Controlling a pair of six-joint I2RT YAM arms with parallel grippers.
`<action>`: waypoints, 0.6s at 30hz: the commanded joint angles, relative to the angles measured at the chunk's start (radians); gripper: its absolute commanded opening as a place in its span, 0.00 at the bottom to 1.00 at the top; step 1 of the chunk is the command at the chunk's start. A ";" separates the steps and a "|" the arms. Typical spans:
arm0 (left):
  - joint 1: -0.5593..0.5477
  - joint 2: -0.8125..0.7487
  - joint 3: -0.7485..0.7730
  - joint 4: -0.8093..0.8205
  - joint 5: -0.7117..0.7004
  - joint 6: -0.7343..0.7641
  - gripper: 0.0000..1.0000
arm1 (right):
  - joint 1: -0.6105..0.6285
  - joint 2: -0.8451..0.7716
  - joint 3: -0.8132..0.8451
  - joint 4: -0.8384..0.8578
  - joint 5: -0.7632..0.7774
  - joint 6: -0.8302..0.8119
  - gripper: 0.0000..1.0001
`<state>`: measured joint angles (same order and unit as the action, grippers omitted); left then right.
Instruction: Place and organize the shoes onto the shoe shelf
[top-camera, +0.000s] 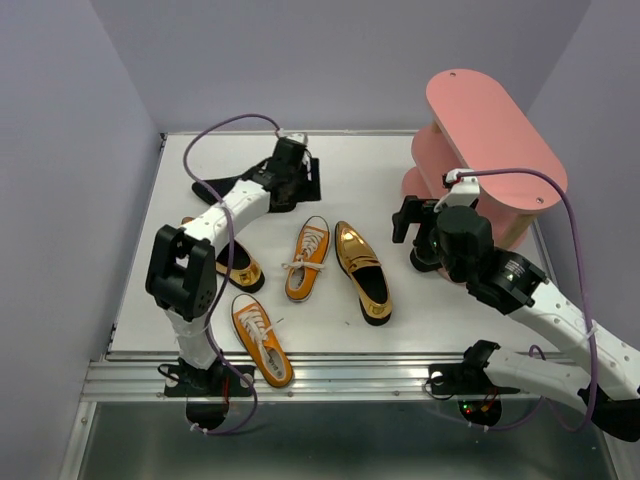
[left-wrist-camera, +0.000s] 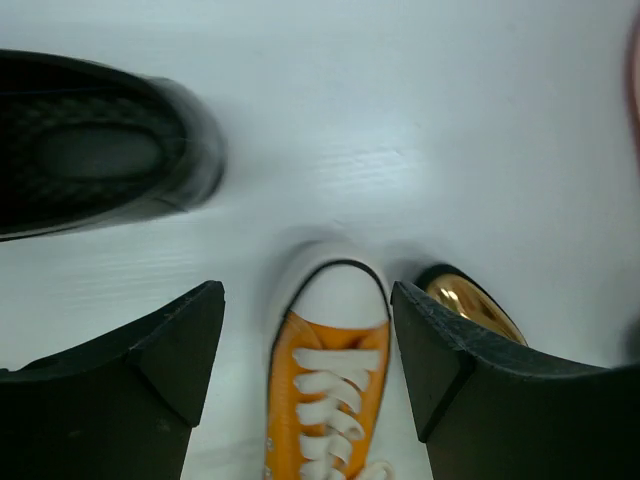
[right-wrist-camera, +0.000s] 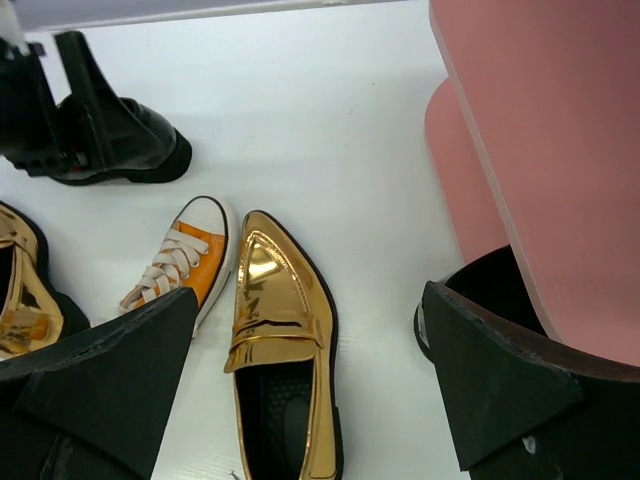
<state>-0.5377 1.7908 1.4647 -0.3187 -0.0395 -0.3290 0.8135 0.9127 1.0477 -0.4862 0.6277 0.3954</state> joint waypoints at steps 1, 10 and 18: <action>0.080 -0.050 0.061 -0.011 -0.115 -0.128 0.76 | 0.009 0.000 0.006 0.063 -0.019 -0.012 1.00; 0.153 0.114 0.295 -0.112 -0.263 -0.283 0.73 | 0.009 -0.012 -0.005 0.066 -0.039 -0.003 1.00; 0.194 0.239 0.376 -0.197 -0.284 -0.418 0.72 | 0.009 -0.012 -0.012 0.066 -0.045 0.005 1.00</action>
<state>-0.3599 1.9942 1.7954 -0.4496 -0.2825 -0.6628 0.8135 0.9165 1.0405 -0.4755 0.5873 0.3962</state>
